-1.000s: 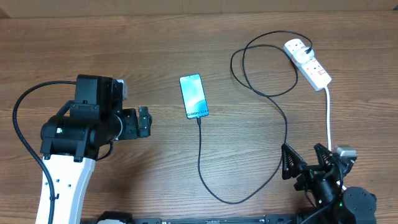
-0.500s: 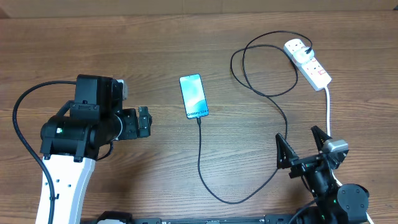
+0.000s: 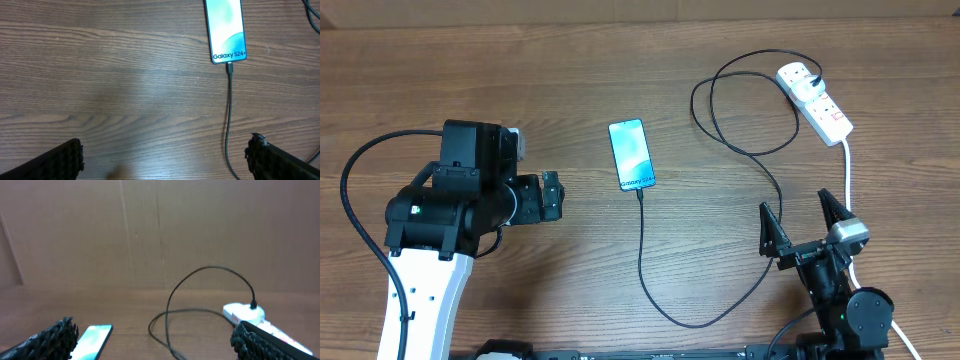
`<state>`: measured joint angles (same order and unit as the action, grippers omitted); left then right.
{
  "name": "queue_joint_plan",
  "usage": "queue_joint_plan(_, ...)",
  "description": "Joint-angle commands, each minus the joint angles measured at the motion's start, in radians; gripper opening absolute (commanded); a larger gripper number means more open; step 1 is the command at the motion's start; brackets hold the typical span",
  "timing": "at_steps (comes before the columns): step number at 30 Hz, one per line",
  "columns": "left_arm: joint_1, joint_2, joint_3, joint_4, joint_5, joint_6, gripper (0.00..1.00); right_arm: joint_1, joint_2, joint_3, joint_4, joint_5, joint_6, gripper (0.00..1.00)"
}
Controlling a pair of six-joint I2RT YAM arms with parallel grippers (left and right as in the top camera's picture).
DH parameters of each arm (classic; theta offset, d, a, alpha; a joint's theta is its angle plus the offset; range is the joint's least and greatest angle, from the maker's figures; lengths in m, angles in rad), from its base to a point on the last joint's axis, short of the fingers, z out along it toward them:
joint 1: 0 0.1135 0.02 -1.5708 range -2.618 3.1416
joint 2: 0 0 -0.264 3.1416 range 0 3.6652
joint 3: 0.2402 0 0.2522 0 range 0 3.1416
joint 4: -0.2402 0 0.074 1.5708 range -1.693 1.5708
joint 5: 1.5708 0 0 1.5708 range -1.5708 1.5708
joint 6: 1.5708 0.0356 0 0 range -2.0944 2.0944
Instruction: Plug charger to phone and switch on socket
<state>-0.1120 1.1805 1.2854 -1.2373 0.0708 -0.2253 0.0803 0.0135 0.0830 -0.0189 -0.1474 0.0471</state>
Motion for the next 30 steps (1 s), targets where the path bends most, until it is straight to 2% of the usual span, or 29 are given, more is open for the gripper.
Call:
queue_joint_plan(1,-0.008,0.003,0.013,0.0,0.0,0.016,1.0,0.003,-0.011,-0.047,0.043,0.015,-0.031,1.0)
queue_joint_plan(6,-0.008,0.003,0.013,0.0,0.0,0.016,0.99,-0.002,-0.011,-0.075,0.047,0.019,-0.06,1.0)
queue_joint_plan(13,-0.008,0.003,0.013,0.0,0.0,0.016,0.99,-0.05,-0.011,-0.075,-0.057,0.02,-0.072,1.0)
queue_joint_plan(30,-0.008,0.003,0.013,0.0,0.0,0.016,0.99,-0.059,-0.011,-0.074,-0.07,0.138,-0.082,1.0)
